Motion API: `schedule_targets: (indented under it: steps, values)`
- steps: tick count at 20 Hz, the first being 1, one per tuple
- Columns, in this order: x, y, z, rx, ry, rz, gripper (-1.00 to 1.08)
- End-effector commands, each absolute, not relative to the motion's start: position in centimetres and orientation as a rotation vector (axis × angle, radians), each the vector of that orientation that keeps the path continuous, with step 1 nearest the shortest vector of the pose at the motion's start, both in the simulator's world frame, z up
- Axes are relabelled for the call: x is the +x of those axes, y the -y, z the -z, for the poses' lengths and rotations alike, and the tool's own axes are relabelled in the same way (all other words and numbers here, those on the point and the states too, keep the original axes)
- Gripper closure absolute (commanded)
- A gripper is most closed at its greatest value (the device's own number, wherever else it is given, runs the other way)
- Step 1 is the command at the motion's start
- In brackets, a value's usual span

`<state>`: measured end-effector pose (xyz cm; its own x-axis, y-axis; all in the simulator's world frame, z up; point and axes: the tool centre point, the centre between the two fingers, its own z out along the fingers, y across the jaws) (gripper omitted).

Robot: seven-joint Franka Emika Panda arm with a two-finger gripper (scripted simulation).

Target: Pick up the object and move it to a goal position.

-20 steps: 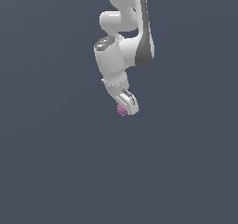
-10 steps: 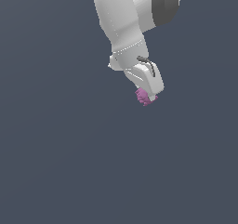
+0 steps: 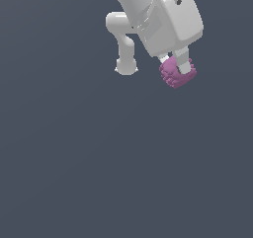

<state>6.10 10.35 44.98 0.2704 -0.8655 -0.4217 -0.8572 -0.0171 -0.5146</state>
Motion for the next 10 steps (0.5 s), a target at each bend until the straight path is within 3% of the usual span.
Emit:
schedule_targets:
  steps: [1,10]
  values:
    - [6.7,-10.2,-47.2,-1.79,-1.571,0.016,1.08]
    - [7.7,-9.7,-50.5,-1.712,-1.587,0.023,1.08]
